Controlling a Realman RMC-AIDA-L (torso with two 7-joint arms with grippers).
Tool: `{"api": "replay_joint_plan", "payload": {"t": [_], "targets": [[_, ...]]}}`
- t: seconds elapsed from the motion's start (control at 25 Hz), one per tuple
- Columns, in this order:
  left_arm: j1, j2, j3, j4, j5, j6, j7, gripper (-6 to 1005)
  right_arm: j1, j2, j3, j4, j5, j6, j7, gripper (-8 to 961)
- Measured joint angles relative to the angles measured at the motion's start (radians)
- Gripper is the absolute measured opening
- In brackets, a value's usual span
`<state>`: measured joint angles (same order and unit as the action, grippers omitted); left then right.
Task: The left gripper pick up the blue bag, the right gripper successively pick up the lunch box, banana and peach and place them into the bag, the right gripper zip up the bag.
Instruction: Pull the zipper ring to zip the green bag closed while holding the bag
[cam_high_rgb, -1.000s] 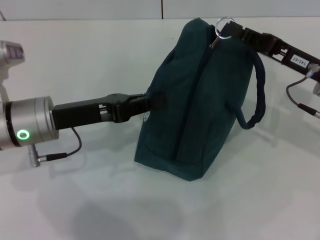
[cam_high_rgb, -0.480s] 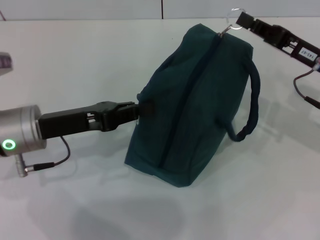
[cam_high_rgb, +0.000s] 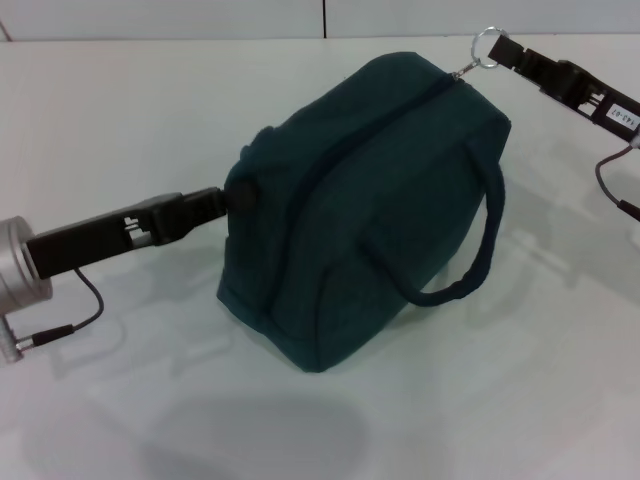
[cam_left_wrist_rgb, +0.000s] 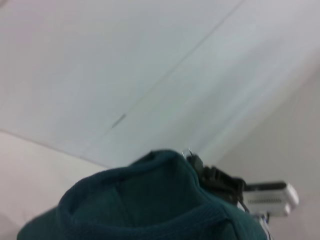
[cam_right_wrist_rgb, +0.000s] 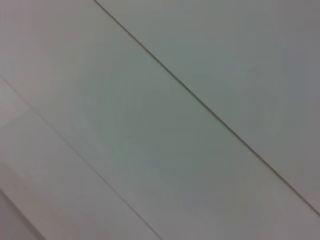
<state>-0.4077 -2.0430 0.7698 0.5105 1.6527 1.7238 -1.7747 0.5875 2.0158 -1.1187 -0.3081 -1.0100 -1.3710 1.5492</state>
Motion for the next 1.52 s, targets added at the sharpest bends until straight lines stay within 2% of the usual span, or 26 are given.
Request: {"api": "replay_joint_plan", "payload": {"t": [0.12,0.4,0.6,0.72,0.84,0.96,1.04,1.16,1.32,1.52], "targets": [[-0.004,-0.003,-0.020,-0.001,0.001,-0.001,0.016,138,-0.009,0.000,0.000,-0.002,0.000,-0.017,0.000,17],[-0.027,0.020,-0.037,0.008,-0.052,0.002,-0.002,151,-0.033,0.001,0.002,-0.003,0.002,-0.044,0.000,18],[-0.058,0.033,-0.108,0.011,-0.084,-0.013,-0.048,333,-0.039,0.000,0.002,-0.003,0.001,-0.061,0.000,18],[-0.113,0.040,-0.103,0.011,-0.071,-0.054,-0.095,451,-0.041,0.000,-0.002,-0.003,0.000,-0.067,-0.001,18],[-0.194,0.042,-0.098,0.006,0.005,-0.115,-0.175,574,-0.040,0.000,-0.007,-0.003,-0.002,-0.074,-0.013,18],[-0.278,0.034,-0.098,0.004,0.123,-0.155,-0.231,808,-0.035,0.001,-0.007,-0.003,-0.002,-0.077,-0.021,19],[-0.331,0.020,-0.098,0.003,0.204,-0.175,-0.244,821,-0.031,0.001,-0.007,-0.003,-0.002,-0.078,-0.022,19],[-0.374,0.002,-0.098,0.006,0.274,-0.190,-0.246,840,-0.030,0.001,-0.007,-0.003,-0.002,-0.083,-0.022,19],[-0.388,-0.011,-0.095,0.010,0.311,-0.201,-0.270,865,-0.031,0.001,-0.007,-0.003,-0.001,-0.089,-0.024,19],[-0.384,-0.012,-0.077,0.012,0.315,-0.226,-0.304,872,-0.033,0.001,-0.007,-0.003,0.001,-0.090,-0.024,19]]}}
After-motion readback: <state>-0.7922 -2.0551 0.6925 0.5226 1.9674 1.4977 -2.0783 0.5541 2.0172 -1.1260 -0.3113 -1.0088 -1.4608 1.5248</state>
